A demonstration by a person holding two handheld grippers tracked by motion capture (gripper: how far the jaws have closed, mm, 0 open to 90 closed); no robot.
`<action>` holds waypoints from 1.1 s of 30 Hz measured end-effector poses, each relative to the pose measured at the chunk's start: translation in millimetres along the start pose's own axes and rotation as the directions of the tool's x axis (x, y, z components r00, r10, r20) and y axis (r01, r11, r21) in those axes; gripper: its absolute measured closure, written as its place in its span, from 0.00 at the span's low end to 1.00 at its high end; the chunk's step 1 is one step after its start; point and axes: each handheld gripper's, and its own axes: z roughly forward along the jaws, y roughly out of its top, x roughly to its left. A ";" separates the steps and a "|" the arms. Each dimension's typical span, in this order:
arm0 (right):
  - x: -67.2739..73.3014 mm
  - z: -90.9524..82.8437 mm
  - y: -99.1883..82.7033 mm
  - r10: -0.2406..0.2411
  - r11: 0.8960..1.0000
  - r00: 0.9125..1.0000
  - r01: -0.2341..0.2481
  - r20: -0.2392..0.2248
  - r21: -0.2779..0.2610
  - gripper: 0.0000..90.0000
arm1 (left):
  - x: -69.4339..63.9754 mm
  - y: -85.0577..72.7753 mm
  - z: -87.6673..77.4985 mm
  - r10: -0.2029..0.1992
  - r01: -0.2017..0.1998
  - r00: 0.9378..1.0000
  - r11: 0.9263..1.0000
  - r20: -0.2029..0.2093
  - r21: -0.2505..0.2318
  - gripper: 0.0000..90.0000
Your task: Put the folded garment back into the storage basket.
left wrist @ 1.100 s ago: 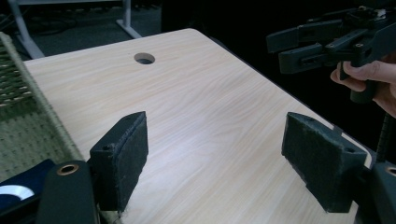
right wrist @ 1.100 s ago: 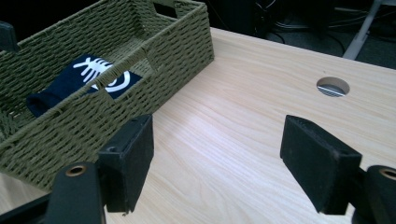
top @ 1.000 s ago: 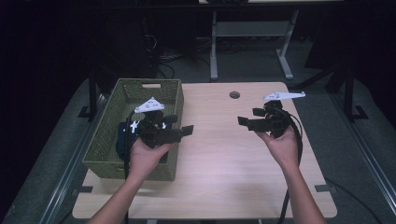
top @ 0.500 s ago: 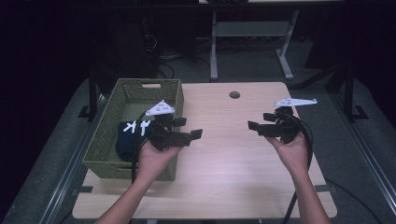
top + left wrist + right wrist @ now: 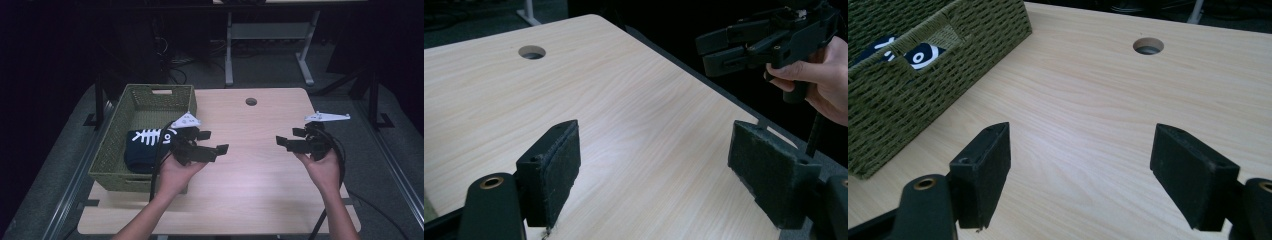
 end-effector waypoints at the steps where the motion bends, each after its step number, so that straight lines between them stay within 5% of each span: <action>1: -0.5 -1.0 -1.1 0.006 1.000 1.000 -0.006 0.002 0.002 0.27 | -0.9 -0.4 1.4 0.002 -0.002 1.000 1.000 0.003 0.001 0.23; 33: -33.8 -30.2 -55.3 0.034 0.999 0.993 -0.036 0.114 0.015 0.27 | -33.1 -33.9 54.8 0.002 -0.010 0.995 0.997 0.104 0.075 0.23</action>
